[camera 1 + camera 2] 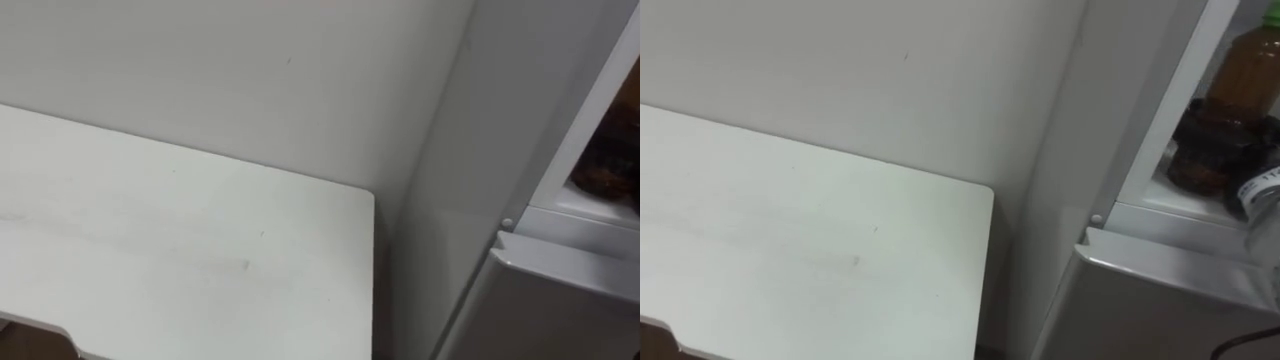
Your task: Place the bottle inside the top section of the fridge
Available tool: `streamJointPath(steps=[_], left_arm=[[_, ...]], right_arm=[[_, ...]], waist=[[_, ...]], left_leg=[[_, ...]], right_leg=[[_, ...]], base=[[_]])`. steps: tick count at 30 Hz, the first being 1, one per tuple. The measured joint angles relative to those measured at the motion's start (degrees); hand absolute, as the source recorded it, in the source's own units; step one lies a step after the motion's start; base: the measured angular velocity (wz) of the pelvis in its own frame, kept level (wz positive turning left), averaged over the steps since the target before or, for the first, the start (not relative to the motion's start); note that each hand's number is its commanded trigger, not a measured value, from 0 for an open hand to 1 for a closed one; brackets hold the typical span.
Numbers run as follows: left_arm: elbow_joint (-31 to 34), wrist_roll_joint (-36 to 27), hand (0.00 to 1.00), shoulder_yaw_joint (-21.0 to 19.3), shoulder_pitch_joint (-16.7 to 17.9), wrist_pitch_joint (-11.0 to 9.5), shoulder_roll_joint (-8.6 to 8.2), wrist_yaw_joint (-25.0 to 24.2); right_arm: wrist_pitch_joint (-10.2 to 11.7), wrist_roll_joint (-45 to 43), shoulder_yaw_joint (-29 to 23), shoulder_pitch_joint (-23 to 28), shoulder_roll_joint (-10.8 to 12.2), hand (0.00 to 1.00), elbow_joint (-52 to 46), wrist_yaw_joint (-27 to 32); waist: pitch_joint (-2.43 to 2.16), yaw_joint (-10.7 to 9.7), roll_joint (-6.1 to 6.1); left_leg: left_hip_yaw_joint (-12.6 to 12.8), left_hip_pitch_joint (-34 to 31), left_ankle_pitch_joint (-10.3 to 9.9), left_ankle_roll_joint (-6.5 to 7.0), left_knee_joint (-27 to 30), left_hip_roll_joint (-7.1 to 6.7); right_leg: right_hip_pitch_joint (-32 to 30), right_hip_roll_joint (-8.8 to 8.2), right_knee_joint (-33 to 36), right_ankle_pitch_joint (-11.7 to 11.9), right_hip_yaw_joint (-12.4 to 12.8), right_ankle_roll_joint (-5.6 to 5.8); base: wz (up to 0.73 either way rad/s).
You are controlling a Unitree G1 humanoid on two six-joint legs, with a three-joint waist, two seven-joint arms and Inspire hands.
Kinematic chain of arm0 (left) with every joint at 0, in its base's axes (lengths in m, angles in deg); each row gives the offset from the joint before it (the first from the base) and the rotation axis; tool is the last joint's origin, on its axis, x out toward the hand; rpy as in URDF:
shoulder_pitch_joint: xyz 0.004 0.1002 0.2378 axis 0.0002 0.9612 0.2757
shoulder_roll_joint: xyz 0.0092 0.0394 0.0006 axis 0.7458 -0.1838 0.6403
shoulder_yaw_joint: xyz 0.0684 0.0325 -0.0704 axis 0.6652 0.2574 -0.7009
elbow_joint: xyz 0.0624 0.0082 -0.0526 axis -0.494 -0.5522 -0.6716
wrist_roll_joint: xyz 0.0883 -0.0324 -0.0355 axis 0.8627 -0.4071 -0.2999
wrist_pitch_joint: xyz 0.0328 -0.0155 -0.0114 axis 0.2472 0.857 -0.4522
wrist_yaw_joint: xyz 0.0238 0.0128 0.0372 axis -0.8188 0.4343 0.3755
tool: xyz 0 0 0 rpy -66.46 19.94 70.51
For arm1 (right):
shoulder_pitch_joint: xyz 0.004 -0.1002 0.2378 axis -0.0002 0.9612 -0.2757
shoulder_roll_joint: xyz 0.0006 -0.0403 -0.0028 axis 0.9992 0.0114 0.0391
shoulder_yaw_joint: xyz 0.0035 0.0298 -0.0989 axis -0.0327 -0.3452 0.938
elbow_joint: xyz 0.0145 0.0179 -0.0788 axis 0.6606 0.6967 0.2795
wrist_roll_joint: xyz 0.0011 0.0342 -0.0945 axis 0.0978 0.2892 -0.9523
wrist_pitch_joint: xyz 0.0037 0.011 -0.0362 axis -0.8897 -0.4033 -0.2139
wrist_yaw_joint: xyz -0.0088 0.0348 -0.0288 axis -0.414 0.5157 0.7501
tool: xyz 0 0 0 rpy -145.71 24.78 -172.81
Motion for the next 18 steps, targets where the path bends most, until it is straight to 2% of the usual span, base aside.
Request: streamJointPath(steps=[4,18], left_arm=[[0.0,0.0,0.00,0.0,0.0,0.0,0.00,0.0],[0.0,0.0,0.00,0.0,0.0,0.0,0.09,0.0]], right_arm=[[0.0,-0.2,0.5,0.0,-0.9,0.00,0.4,0.0],[0.0,-0.2,0.5,0.0,-1.0,0.00,1.9,-0.7]], waist=[[0.06,0.2,0.09],[0.06,0.1,0.12]], left_leg=[[-0.2,0.0,0.0,0.00,0.0,0.01],[-0.2,0.0,0.0,-0.01,0.0,0.01]], right_leg=[[0.0,0.00,0.0,0.0,-0.2,0.00],[0.1,-0.01,0.0,0.0,-0.2,0.00]], base=[[0.00],[0.00]])
